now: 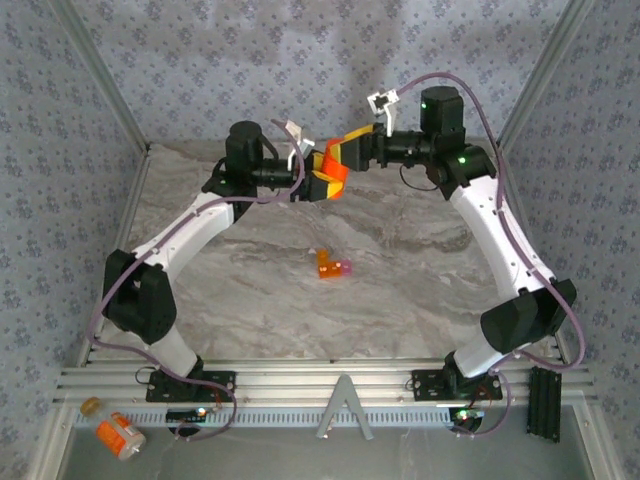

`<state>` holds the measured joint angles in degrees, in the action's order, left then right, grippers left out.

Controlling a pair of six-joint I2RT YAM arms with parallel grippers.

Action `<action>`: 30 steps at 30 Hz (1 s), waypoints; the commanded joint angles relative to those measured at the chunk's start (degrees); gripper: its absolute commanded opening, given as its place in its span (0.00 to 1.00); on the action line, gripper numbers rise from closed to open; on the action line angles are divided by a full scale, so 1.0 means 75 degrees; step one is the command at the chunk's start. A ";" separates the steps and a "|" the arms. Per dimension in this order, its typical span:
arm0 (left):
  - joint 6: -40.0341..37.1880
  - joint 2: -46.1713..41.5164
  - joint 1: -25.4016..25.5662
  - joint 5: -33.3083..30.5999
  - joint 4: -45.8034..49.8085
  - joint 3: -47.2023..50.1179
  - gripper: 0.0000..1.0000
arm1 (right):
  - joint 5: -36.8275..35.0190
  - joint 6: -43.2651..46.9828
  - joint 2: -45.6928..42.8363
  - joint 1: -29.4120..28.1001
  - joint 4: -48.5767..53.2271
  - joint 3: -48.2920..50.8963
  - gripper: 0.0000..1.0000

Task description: Sort the pills into containers

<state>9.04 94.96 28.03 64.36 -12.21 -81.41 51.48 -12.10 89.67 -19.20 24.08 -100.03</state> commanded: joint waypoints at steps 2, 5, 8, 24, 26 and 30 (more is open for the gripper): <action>-0.0154 0.0022 0.0024 0.0478 0.0147 -0.0267 0.00 | 0.0233 0.0230 0.0076 -0.0061 0.0297 -0.0261 0.81; -0.0173 0.0019 0.0024 0.0469 0.0163 -0.0267 0.00 | 0.0228 0.0240 0.0062 -0.0084 0.0306 -0.0233 0.76; -0.0184 0.0030 0.0033 0.0440 0.0166 -0.0284 0.00 | 0.0249 0.0224 0.0057 -0.0109 0.0294 -0.0176 0.65; -0.0454 -0.0320 0.0380 -0.1888 -0.0361 0.0202 0.00 | -0.1948 -0.0792 -0.0346 -0.0948 -0.0976 0.1360 0.35; -0.0641 -0.0463 0.0584 -0.2655 -0.0570 0.0450 0.00 | -0.2634 -0.1051 -0.0355 -0.1121 -0.1217 0.1622 0.35; -0.1386 -0.0631 0.1217 -0.3983 -0.0591 0.0704 0.00 | -0.3769 -0.1900 -0.0240 -0.1339 -0.1937 0.2213 0.35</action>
<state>5.10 93.78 31.62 42.57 -9.78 -75.26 28.64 -18.90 86.54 -25.54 11.99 -86.56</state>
